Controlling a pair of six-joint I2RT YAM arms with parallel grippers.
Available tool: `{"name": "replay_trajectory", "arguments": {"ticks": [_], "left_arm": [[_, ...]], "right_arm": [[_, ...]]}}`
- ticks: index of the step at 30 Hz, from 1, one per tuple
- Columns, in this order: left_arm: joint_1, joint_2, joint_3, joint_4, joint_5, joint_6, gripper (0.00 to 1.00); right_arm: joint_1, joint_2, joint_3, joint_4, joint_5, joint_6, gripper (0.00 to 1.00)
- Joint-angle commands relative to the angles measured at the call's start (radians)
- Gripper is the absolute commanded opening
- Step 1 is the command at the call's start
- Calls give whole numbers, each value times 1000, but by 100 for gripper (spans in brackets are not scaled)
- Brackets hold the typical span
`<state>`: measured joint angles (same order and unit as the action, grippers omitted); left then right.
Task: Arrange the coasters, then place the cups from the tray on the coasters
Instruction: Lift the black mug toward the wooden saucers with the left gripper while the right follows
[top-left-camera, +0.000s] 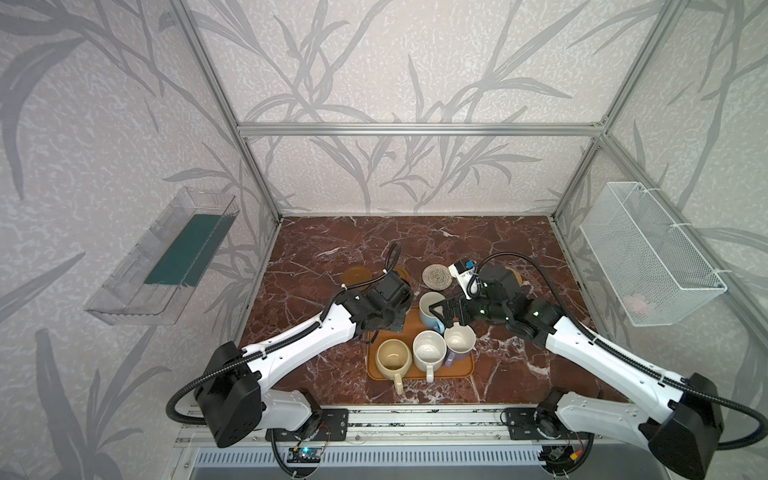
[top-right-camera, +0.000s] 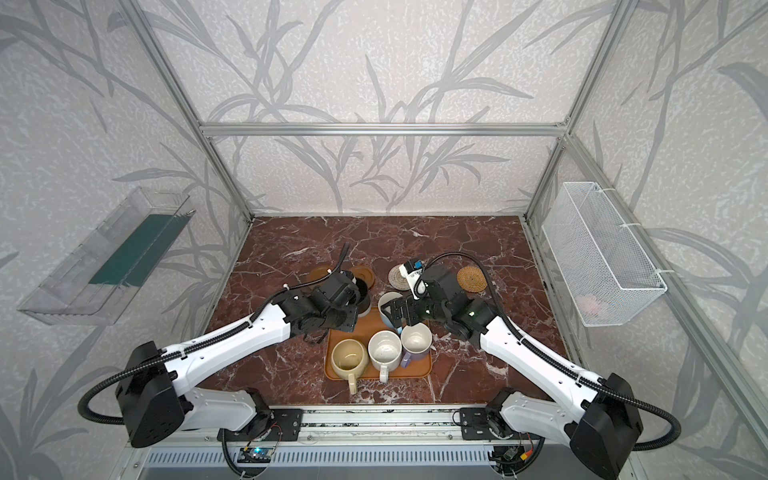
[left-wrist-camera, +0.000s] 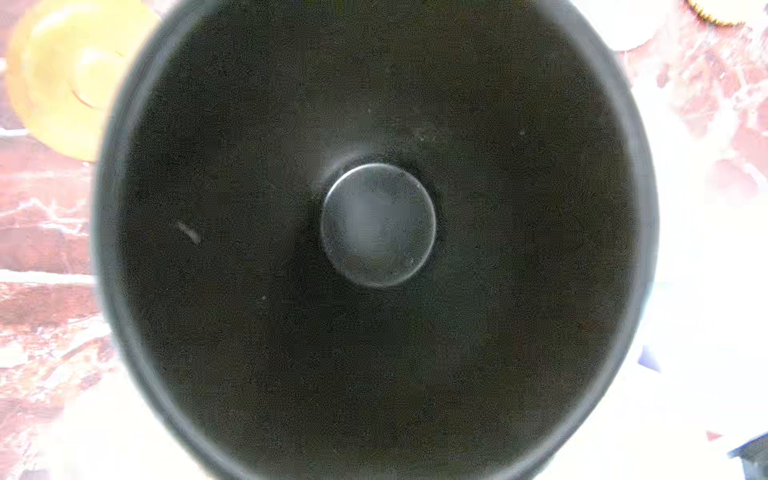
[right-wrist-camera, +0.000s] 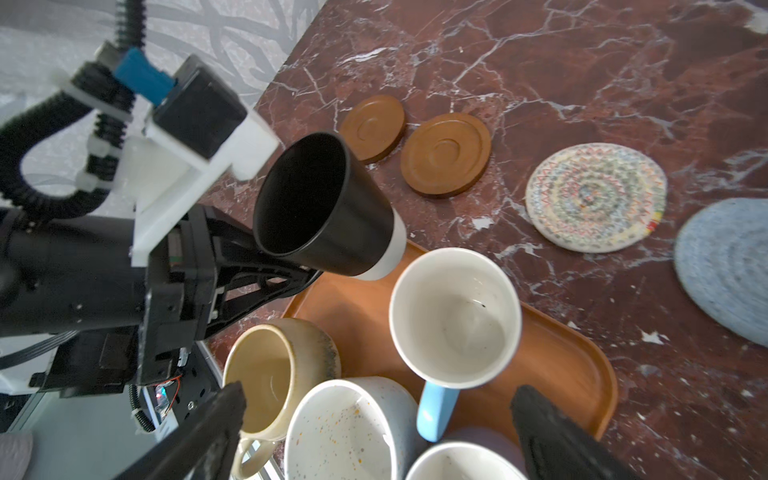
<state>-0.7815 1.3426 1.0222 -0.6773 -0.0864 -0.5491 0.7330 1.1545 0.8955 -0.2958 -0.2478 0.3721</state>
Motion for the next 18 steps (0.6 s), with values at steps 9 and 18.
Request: {"name": "replay_trajectory", "arguments": {"ticks": [9,18], "left_arm": [[134,-10,125,-37,-71,24,0],[251,33,172,-37,-52,64,0]], "right_arm": [[124,77,70,106,87,13,99],[128,139,119,134,130,62,99]]}}
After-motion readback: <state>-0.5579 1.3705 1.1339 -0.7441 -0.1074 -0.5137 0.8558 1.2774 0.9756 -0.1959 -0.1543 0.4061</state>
